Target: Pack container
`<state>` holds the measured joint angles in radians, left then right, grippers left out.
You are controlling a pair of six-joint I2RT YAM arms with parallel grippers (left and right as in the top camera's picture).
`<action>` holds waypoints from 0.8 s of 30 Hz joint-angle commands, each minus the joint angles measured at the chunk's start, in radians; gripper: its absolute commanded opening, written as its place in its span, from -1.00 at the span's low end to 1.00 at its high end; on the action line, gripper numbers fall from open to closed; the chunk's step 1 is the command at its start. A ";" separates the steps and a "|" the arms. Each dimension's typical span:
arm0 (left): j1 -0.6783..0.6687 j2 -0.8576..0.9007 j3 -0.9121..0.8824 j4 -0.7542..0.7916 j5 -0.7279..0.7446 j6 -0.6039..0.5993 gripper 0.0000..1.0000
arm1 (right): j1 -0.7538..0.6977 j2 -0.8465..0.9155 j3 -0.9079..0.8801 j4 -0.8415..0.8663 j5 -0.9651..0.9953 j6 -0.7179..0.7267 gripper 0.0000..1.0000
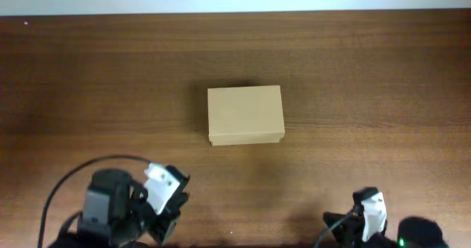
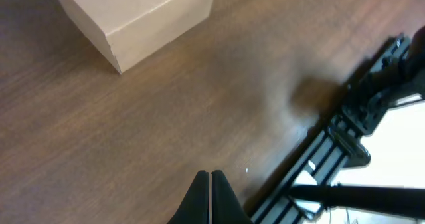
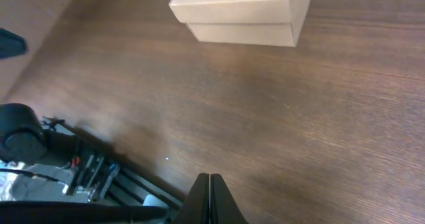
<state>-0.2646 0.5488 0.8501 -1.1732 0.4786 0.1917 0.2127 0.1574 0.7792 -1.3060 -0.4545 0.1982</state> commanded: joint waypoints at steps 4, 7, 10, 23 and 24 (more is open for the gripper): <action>-0.002 -0.049 -0.023 0.058 0.015 -0.202 0.99 | -0.004 -0.055 -0.013 0.008 -0.028 0.028 0.98; -0.002 -0.049 -0.023 0.055 0.014 -0.241 0.99 | -0.004 -0.055 -0.013 -0.009 -0.036 0.027 0.99; -0.002 -0.049 -0.023 0.055 0.014 -0.241 0.99 | -0.004 -0.055 -0.013 -0.011 -0.031 0.027 0.98; -0.002 -0.049 -0.023 0.055 0.014 -0.241 0.99 | -0.004 -0.055 -0.013 -0.011 -0.031 0.027 0.99; -0.002 -0.049 -0.023 0.055 0.014 -0.241 0.99 | -0.004 -0.055 -0.013 -0.012 -0.031 0.027 0.98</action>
<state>-0.2646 0.5076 0.8330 -1.1202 0.4816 -0.0395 0.2127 0.1078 0.7727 -1.3170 -0.4728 0.2249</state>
